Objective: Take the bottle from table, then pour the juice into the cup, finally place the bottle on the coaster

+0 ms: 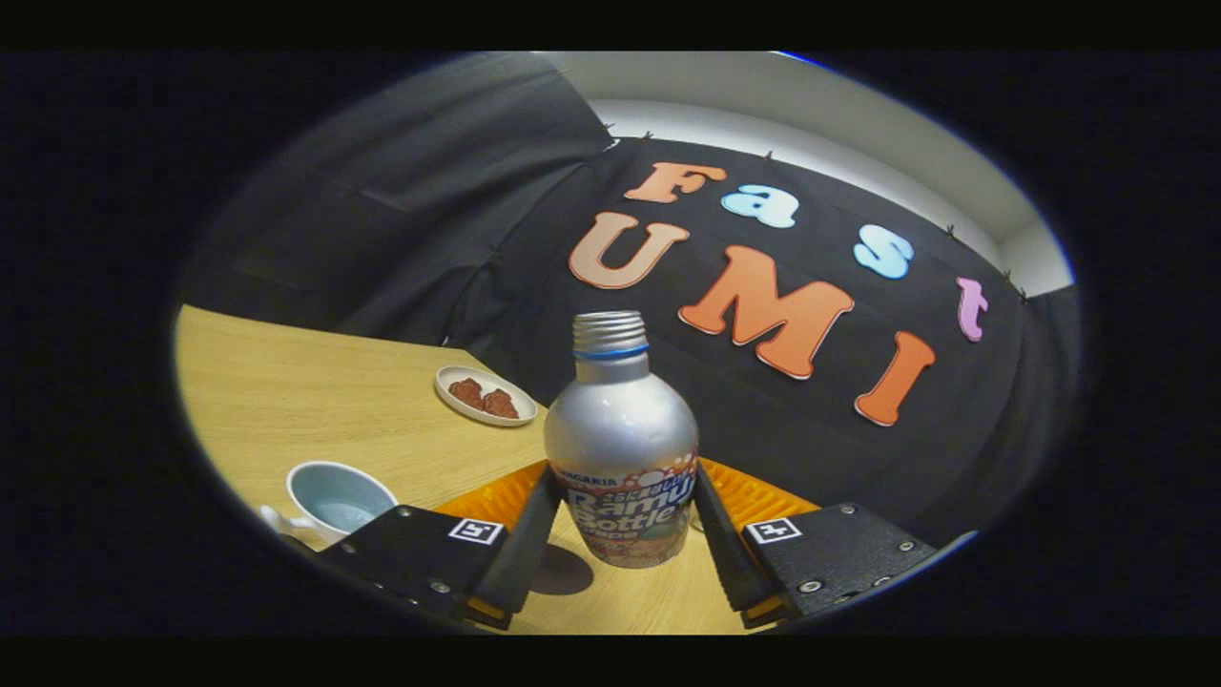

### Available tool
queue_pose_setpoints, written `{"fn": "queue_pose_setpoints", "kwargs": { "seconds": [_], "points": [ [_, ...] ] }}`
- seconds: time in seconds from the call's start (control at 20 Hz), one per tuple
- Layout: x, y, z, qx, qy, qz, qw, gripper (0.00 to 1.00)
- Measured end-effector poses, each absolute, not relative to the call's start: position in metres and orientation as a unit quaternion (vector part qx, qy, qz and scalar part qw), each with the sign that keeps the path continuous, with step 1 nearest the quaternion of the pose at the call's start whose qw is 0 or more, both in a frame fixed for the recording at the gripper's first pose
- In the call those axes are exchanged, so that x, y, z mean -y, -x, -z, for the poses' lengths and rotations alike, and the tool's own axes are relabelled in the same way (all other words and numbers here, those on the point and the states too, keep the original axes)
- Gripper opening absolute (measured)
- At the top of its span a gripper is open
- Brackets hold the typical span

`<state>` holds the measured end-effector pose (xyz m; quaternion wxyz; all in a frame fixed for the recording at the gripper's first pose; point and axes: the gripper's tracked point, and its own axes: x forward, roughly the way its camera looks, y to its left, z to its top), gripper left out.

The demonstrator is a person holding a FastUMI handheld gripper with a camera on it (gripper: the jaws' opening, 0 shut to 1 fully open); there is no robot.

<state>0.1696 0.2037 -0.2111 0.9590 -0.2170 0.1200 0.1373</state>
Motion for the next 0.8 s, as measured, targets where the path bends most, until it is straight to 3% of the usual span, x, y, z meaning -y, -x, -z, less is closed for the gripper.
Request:
{"fn": "queue_pose_setpoints", "kwargs": {
  "seconds": [0.8],
  "points": [
    [-0.190,-0.173,0.295,-0.249,0.035,-0.131,0.959,0.77]
  ]
}}
